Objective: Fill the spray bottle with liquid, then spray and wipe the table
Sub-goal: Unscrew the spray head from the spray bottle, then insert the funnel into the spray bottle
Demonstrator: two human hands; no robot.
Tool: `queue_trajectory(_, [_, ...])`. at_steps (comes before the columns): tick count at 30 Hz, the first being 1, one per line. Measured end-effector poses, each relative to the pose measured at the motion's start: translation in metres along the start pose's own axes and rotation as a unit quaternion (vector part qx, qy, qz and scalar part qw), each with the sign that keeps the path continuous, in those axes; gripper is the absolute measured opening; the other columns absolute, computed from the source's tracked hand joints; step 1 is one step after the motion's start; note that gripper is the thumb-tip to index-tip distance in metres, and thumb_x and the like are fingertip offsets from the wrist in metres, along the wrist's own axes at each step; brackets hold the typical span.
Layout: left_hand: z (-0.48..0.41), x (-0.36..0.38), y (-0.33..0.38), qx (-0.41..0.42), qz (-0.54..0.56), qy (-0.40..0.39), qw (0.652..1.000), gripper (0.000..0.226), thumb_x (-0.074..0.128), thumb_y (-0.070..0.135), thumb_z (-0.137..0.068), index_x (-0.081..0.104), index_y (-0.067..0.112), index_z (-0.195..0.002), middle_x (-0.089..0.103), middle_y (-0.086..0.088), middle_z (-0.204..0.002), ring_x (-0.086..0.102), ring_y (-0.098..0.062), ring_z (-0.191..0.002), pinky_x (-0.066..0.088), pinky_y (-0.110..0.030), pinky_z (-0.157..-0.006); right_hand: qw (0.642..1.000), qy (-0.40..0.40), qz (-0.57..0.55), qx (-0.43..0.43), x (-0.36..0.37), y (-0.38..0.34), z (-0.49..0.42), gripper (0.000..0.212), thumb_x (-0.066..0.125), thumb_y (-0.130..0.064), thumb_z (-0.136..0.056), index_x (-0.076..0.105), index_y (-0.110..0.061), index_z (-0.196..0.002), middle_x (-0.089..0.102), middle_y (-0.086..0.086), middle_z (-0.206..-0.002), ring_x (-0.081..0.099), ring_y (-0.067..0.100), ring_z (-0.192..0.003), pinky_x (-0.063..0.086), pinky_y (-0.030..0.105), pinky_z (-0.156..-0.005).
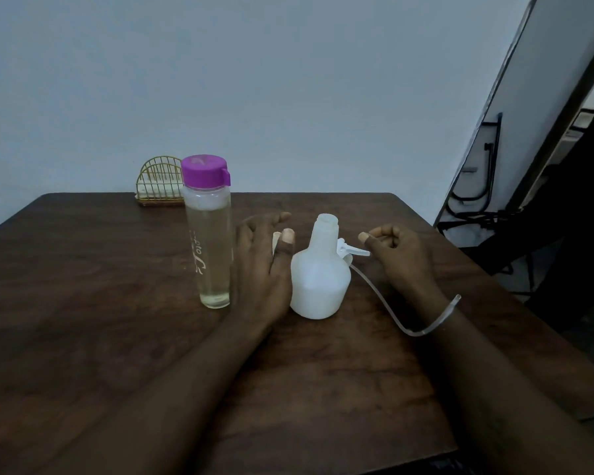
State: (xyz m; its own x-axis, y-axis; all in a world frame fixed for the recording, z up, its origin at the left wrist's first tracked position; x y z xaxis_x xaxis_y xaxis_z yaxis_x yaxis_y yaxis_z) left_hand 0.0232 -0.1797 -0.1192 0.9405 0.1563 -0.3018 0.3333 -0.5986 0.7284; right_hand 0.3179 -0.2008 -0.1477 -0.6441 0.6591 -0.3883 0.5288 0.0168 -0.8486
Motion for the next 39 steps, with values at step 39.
queue_trajectory(39, [-0.010,0.013,-0.023,-0.178,0.268,0.047,0.946,0.019,0.074,0.016,-0.096,0.068,0.031,-0.106,0.077,0.009,-0.102,0.074,-0.007,-0.095,0.060,-0.033,-0.083,0.958,-0.148,-0.245,-0.029,0.039,-0.040,0.010,0.029,0.068,-0.041,-0.094,0.071,-0.026,-0.119,0.080,0.000,-0.110,0.072,0.014,-0.069,0.045,0.020,-0.047])
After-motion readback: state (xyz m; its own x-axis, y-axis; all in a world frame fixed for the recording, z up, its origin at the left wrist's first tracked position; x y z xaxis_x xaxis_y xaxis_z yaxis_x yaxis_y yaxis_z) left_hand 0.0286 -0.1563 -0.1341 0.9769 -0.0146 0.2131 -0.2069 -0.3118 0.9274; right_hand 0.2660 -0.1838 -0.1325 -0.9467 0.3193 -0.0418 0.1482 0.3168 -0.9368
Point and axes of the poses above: each hand's wrist, its own z-axis away from the middle knuckle, its own x-axis out of the palm, y = z × x, the point moved 10 cm from there along -z, towards the middle knuckle
